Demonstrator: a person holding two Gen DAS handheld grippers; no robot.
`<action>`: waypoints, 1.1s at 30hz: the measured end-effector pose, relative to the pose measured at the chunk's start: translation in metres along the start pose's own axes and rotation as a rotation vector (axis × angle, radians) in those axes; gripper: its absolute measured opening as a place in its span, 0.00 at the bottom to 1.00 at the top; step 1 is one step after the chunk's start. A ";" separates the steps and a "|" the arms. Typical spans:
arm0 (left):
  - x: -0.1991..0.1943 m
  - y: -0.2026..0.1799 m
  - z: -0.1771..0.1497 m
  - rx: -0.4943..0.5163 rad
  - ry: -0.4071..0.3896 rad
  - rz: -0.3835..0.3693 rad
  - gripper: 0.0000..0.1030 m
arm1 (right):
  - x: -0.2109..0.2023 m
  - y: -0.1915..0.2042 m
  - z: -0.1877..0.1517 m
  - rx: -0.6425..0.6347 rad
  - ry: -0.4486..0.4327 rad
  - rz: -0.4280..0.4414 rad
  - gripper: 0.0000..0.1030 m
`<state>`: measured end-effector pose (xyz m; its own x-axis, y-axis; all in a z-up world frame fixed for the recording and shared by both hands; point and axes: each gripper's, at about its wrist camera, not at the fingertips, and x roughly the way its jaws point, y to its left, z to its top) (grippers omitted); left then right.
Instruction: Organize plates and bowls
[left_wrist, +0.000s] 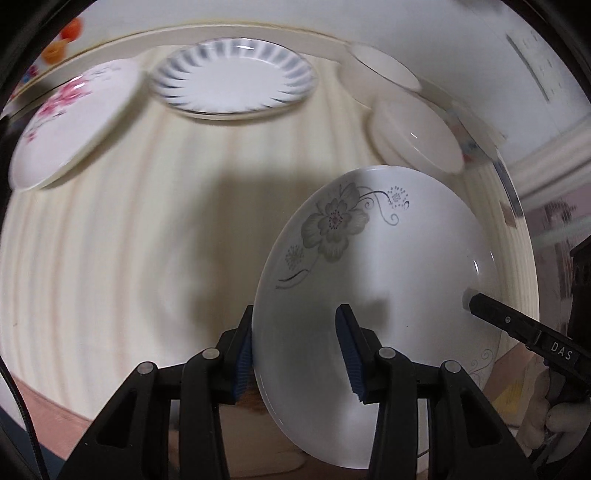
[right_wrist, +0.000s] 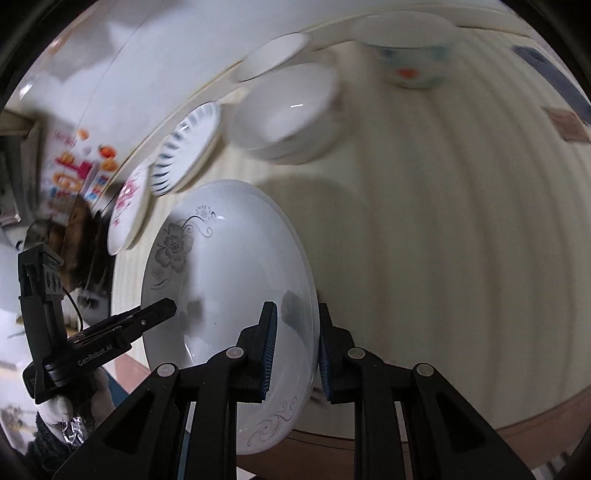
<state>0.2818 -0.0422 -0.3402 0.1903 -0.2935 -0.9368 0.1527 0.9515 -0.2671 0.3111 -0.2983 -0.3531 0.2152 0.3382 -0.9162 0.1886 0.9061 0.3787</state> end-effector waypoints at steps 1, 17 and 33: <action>0.004 -0.006 0.001 0.011 0.005 -0.001 0.38 | -0.003 -0.010 -0.001 0.015 -0.006 -0.005 0.22; 0.035 -0.049 0.010 0.138 0.019 0.081 0.38 | -0.006 -0.080 -0.006 0.089 -0.038 -0.017 0.22; 0.038 -0.053 0.015 0.129 0.027 0.100 0.38 | 0.002 -0.080 0.002 0.150 0.017 0.032 0.23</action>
<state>0.2953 -0.1056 -0.3586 0.1845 -0.1940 -0.9635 0.2575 0.9556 -0.1431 0.2988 -0.3703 -0.3847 0.2076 0.3721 -0.9047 0.3233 0.8468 0.4224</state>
